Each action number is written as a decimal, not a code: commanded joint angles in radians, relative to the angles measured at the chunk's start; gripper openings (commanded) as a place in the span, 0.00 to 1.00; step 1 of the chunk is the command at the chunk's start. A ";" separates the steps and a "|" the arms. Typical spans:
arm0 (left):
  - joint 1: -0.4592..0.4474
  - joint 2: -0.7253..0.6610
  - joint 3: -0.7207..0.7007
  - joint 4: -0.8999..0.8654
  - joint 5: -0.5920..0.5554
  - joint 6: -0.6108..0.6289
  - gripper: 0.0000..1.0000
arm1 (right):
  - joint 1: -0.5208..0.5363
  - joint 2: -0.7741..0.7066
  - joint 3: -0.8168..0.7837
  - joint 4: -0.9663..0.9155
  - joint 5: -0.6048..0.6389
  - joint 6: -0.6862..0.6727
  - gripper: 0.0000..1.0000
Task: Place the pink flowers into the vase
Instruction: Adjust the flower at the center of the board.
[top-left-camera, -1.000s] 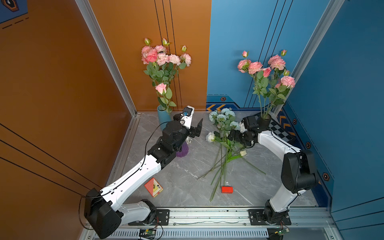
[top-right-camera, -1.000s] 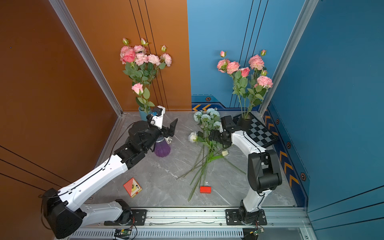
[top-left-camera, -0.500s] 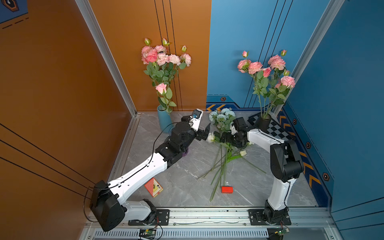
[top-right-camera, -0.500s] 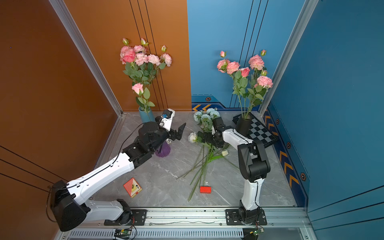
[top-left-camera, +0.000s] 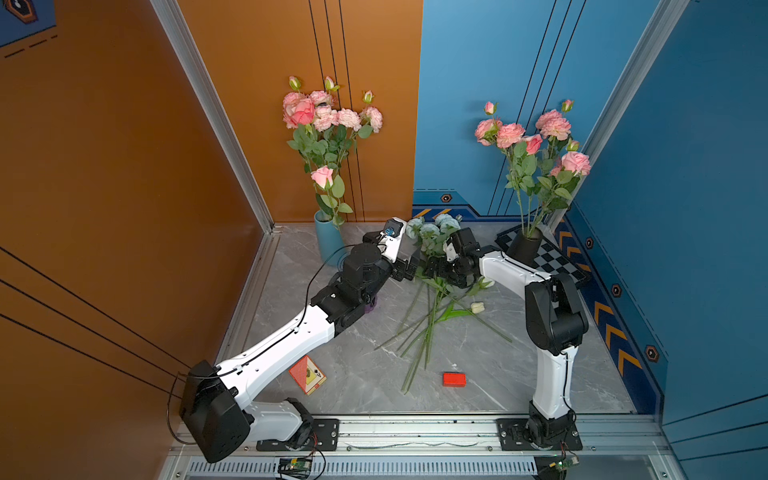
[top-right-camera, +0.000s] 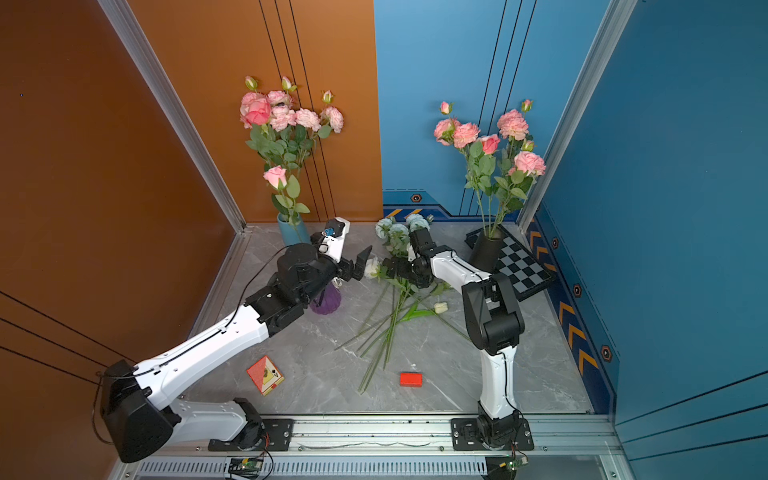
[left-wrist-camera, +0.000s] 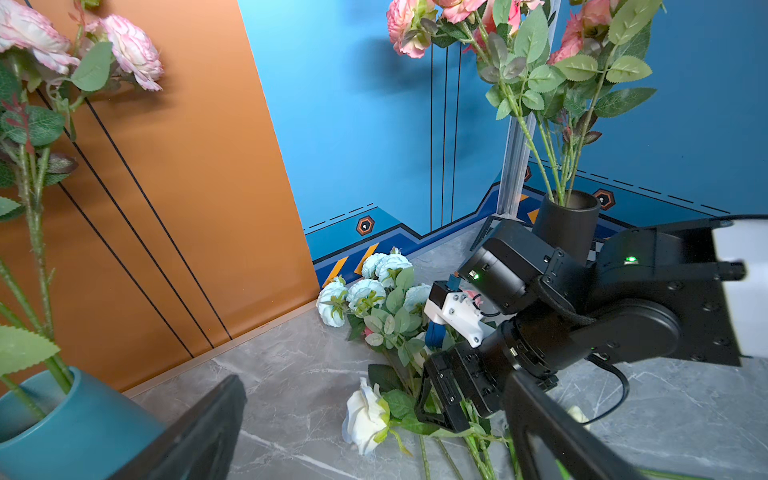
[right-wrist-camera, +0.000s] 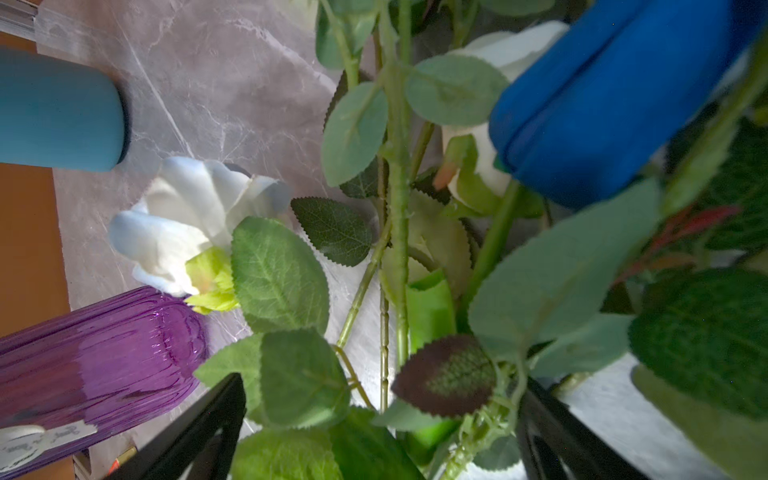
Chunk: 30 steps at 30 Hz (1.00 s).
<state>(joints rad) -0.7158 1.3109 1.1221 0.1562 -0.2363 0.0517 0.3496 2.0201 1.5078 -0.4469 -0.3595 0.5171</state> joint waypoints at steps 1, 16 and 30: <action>-0.011 0.021 0.016 -0.009 -0.006 -0.014 0.98 | -0.038 -0.104 -0.046 0.005 0.024 -0.010 1.00; -0.040 0.075 0.042 -0.011 0.020 -0.045 0.99 | -0.204 -0.093 -0.066 0.014 0.123 -0.004 0.88; -0.075 0.093 0.032 -0.014 0.055 -0.050 0.98 | -0.225 0.011 0.028 0.021 0.179 0.056 0.55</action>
<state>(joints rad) -0.7784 1.3899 1.1351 0.1444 -0.2089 0.0101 0.1356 2.0068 1.5051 -0.4335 -0.2047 0.5560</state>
